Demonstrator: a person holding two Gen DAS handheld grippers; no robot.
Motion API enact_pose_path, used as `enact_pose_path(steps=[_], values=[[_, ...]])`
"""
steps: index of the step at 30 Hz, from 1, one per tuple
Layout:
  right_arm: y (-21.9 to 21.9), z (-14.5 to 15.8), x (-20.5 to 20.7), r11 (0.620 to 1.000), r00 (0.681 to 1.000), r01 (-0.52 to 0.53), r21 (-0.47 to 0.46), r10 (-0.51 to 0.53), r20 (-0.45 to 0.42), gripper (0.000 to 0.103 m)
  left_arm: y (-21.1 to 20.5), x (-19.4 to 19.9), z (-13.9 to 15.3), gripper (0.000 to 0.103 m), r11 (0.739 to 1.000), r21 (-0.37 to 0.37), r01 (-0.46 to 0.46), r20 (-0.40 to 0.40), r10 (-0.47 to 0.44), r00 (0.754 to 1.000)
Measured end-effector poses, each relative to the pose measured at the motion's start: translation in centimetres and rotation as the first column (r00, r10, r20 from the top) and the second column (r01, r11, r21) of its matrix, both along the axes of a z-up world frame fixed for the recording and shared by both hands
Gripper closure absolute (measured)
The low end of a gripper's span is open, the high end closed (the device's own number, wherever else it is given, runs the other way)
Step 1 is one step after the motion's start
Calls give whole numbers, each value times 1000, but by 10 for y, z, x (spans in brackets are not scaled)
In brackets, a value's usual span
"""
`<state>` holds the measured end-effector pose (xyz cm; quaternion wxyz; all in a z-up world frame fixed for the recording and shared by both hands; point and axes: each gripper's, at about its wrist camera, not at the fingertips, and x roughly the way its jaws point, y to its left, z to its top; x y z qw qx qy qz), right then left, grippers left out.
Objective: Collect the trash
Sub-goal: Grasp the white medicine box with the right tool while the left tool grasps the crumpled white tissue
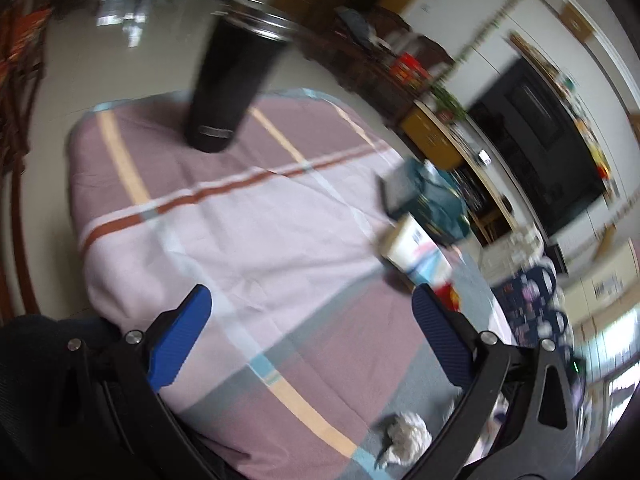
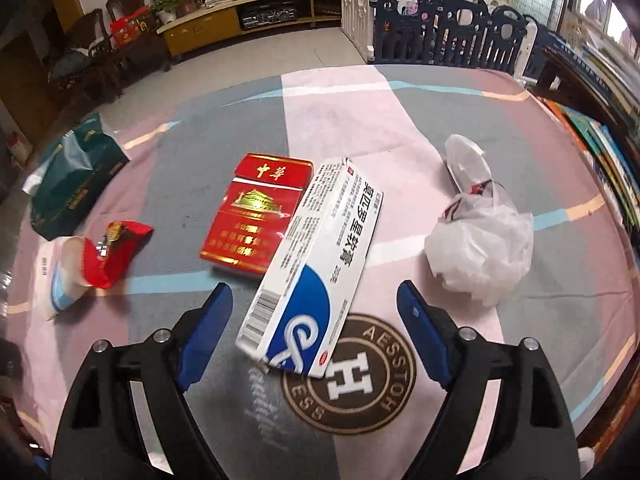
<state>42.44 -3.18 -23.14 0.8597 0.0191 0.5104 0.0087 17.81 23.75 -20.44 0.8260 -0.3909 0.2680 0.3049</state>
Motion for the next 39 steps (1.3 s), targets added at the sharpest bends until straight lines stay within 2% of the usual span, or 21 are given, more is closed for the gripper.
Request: enact_pose_path(steps=[2,4,5,6,7,10,15,20,24,26,28,29,30,31,33,34,36,39], values=[[2,-13,8,1000,1000,18,-25,-19,-23,20,-11,9,5,3,996,64,60,-29,-58,998],[0,-21,10,1000,999,20,-7,-20,-42,21,-23,14,11,3,987,140,82,-49,-76,996],[2,-24,8,1000,999,15,-14,-15,-43,21,-26,15,13,3,984,155,83,-51,-76,996],[5,-26,8,1000,999,9,-26,-9,-36,28,-27,16,13,3,983,164,84,-55,-76,996],[7,-28,6,999,1000,-3,-38,2,-30,38,-28,16,13,3,983,166,84,-60,-75,995],[14,-26,-6,998,999,-46,-47,46,-2,53,-25,15,13,3,986,152,74,-54,-66,996],[20,-17,-43,990,990,-137,-38,138,16,56,-22,13,12,3,987,146,64,-48,-57,997],[20,-4,-100,957,968,-232,-173,244,58,59,-22,13,12,3,988,142,63,-46,-57,997],[-1,4,-116,950,968,-238,-204,248,28,59,-22,12,13,3,988,142,60,-44,-54,998],[-1,3,-123,928,949,-312,-205,316,-10,59,-22,13,13,3,988,145,61,-46,-55,997],[2,8,-134,904,916,-401,-146,400,-35,55,-21,12,13,3,987,146,59,-45,-53,998],[4,11,-138,903,909,-417,-109,416,-32,52,-21,12,13,3,988,145,58,-43,-52,998],[4,15,-139,908,911,-413,-74,412,-22,43,-20,12,12,3,988,142,55,-42,-50,998],[0,20,-139,923,924,-384,-36,383,-9,29,-20,12,12,3,989,140,54,-41,-48,998],[-9,25,-136,946,948,-319,53,319,8,22,-19,11,11,3,989,136,52,-39,-47,998],[-14,23,-131,954,959,-281,105,283,-7,22,-19,11,11,3,989,137,52,-39,-47,998],[-18,12,-124,967,973,-210,144,222,-68,22,-20,11,11,3,989,140,53,-40,-48,998],[-22,-5,-116,972,978,-134,194,161,-134,22,-20,11,11,3,988,142,53,-41,-48,998]])
